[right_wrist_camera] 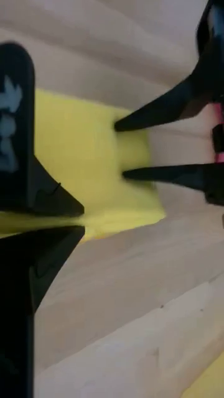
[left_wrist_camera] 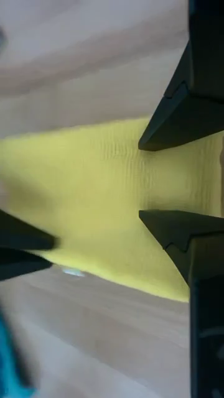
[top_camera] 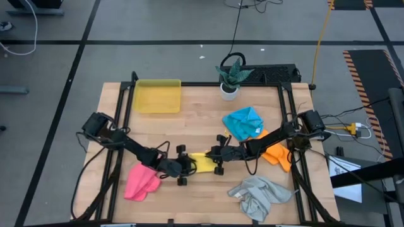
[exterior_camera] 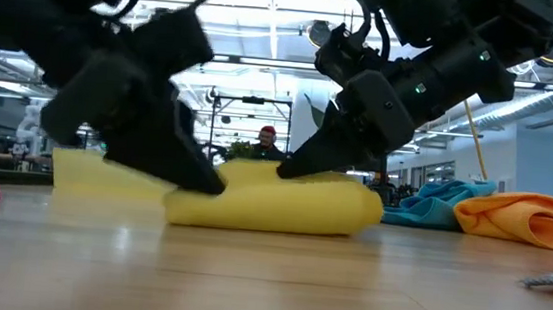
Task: Fold microfiber towels
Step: Fold the yellow microfiber cloth
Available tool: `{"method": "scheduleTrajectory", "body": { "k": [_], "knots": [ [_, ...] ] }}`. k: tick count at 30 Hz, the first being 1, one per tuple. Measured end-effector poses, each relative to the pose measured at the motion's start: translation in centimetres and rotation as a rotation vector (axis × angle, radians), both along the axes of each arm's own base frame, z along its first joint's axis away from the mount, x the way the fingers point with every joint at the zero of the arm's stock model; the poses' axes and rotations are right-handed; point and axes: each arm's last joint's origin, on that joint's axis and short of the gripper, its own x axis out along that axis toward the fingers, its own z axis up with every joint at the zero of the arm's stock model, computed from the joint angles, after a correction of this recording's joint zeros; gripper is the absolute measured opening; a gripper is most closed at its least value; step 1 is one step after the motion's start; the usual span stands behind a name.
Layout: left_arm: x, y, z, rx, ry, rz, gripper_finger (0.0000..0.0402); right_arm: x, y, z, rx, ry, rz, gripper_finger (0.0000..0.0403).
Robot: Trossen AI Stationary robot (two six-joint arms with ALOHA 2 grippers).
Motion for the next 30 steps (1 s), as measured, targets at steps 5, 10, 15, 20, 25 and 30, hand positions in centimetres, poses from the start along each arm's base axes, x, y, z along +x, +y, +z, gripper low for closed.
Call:
{"method": "scheduleTrajectory", "body": {
  "k": [5, 10, 15, 20, 25, 30],
  "knots": [
    [-0.2, 0.0, -0.2, -0.015, 0.025, 0.025, 0.017, -0.2, -0.7, 1.0, -0.021, -0.007, -0.045, 0.0079],
    [-0.2, 0.1, -0.2, -0.017, 0.027, 0.03, 0.017, -0.3, -0.7, 1.8, -0.015, -0.035, -0.067, 0.011],
    [-0.3, 0.3, 0.2, -0.04, -0.007, 0.129, 0.017, -0.5, 0.3, 1.7, 0.031, -0.02, 0.018, 0.0118],
    [0.1, 0.1, 0.8, -0.084, -0.075, 0.146, 0.017, -0.6, 1.4, 2.0, 0.073, -0.042, 0.085, 0.011],
    [0.5, 0.7, 1.1, -0.109, -0.108, 0.185, 0.017, -0.3, 1.0, 1.5, 0.116, -0.044, 0.041, 0.0092],
    [0.4, 1.7, 0.6, -0.108, -0.068, 0.264, 0.017, 0.2, 0.1, -0.9, 0.112, 0.018, -0.008, 0.0067]
  ]
}}
